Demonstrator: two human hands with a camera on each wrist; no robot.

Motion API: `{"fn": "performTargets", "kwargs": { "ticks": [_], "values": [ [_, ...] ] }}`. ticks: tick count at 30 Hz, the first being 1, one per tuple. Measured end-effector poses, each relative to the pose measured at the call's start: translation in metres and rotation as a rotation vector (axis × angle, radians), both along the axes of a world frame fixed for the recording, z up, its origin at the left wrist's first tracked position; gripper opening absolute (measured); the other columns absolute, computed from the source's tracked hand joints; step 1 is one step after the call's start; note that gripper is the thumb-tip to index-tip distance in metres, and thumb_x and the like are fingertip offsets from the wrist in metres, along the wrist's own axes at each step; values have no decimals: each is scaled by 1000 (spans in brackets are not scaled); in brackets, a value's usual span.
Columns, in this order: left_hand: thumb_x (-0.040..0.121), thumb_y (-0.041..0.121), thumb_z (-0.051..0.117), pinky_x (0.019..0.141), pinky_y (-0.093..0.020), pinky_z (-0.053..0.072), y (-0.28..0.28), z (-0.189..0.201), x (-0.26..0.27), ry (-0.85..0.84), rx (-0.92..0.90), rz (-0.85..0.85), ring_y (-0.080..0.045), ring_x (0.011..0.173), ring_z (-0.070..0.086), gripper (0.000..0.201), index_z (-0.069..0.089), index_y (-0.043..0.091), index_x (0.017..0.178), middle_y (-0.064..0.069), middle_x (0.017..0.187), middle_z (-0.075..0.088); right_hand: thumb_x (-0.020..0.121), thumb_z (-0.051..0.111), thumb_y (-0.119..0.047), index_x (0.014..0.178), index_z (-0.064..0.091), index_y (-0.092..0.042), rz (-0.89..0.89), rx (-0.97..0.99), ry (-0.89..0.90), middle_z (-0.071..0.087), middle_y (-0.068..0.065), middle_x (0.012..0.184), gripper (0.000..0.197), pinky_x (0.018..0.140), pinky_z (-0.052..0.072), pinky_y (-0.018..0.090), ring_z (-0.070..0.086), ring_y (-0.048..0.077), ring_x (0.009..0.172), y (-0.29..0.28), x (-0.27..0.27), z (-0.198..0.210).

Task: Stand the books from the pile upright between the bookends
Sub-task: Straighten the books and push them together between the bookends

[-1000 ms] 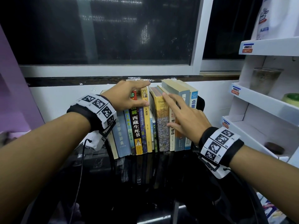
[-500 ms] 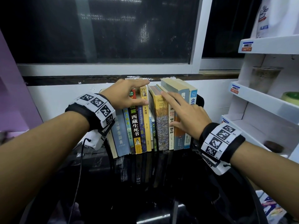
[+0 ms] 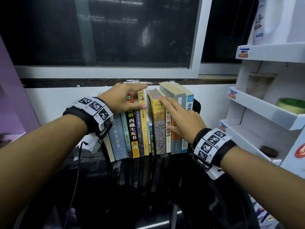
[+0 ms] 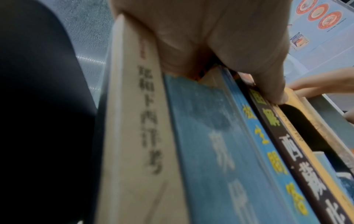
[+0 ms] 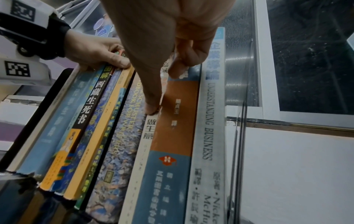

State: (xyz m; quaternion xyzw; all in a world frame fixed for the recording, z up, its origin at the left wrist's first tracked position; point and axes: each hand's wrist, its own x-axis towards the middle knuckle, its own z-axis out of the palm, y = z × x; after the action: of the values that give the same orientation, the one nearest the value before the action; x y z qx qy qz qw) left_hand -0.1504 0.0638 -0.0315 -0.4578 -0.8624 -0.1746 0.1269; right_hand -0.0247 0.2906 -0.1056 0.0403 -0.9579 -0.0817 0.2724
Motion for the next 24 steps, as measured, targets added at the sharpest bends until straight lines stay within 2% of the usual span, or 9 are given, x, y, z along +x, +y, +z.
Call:
{"fn": "performTargets", "kwargs": {
  "ticks": [2, 3, 6, 8, 12, 14, 17, 21, 24],
  "values": [
    [80, 61, 67, 116, -42, 36, 0, 2, 1, 4, -43, 5, -16, 141, 42, 84, 34, 34, 153, 7, 155, 42, 77, 82, -39, 156, 4, -29, 33, 7, -7, 23, -3, 159, 112, 65, 61, 45, 69, 26, 84, 0, 6, 5],
    [80, 62, 66, 114, -41, 38, 0, 3, 2, 8, -60, 0, -15, 139, 44, 84, 34, 35, 153, 8, 154, 43, 76, 83, -39, 156, 12, -25, 68, 6, 27, 28, -1, 157, 109, 67, 61, 44, 67, 26, 93, 1, 11, 8],
    [81, 61, 68, 100, -24, 44, 7, 6, 9, 43, -58, -44, 0, 118, 56, 76, 43, 36, 148, 13, 145, 52, 74, 82, -42, 149, 37, -14, 148, 46, 218, 46, 7, 147, 93, 84, 54, 43, 54, 26, 115, 11, 23, 18],
    [79, 64, 68, 97, -26, 45, 15, 7, 12, 87, -67, -48, -5, 117, 57, 71, 51, 37, 142, 13, 138, 58, 73, 81, -45, 148, 40, -13, 134, 54, 264, 45, 7, 149, 91, 97, 43, 43, 45, 25, 127, 20, 28, 25],
    [76, 68, 67, 90, -32, 48, 28, 6, 13, 140, -99, 1, -10, 115, 59, 62, 62, 39, 130, 14, 127, 64, 71, 85, -42, 151, 35, -12, 98, 16, 165, 38, 8, 156, 99, 115, 30, 45, 34, 25, 143, 31, 24, 29],
    [76, 68, 68, 88, -33, 49, 31, 5, 13, 141, -100, 17, -11, 111, 60, 59, 64, 39, 128, 15, 124, 65, 71, 86, -42, 152, 32, -14, 101, -18, 117, 38, 7, 156, 101, 117, 31, 45, 35, 23, 144, 33, 19, 25],
    [77, 66, 68, 85, -32, 48, 32, 4, 14, 144, -92, 15, -11, 110, 60, 57, 66, 38, 127, 15, 120, 66, 73, 85, -40, 151, 30, -17, 116, -72, 93, 38, 3, 155, 99, 111, 36, 40, 36, 20, 142, 35, 15, 23],
    [77, 63, 70, 96, -35, 43, 32, 5, 17, 136, -80, 22, -15, 126, 55, 57, 67, 35, 127, 10, 129, 65, 74, 84, -40, 151, 29, -19, 116, -97, 94, 35, 1, 155, 96, 109, 38, 40, 34, 19, 141, 35, 14, 23],
    [77, 62, 70, 96, -35, 40, 32, 5, 18, 127, -80, 15, -16, 130, 53, 56, 67, 35, 126, 10, 130, 65, 75, 84, -39, 151, 30, -19, 110, -113, 102, 34, 1, 156, 96, 110, 37, 41, 33, 20, 142, 33, 13, 21]
  ]
}}
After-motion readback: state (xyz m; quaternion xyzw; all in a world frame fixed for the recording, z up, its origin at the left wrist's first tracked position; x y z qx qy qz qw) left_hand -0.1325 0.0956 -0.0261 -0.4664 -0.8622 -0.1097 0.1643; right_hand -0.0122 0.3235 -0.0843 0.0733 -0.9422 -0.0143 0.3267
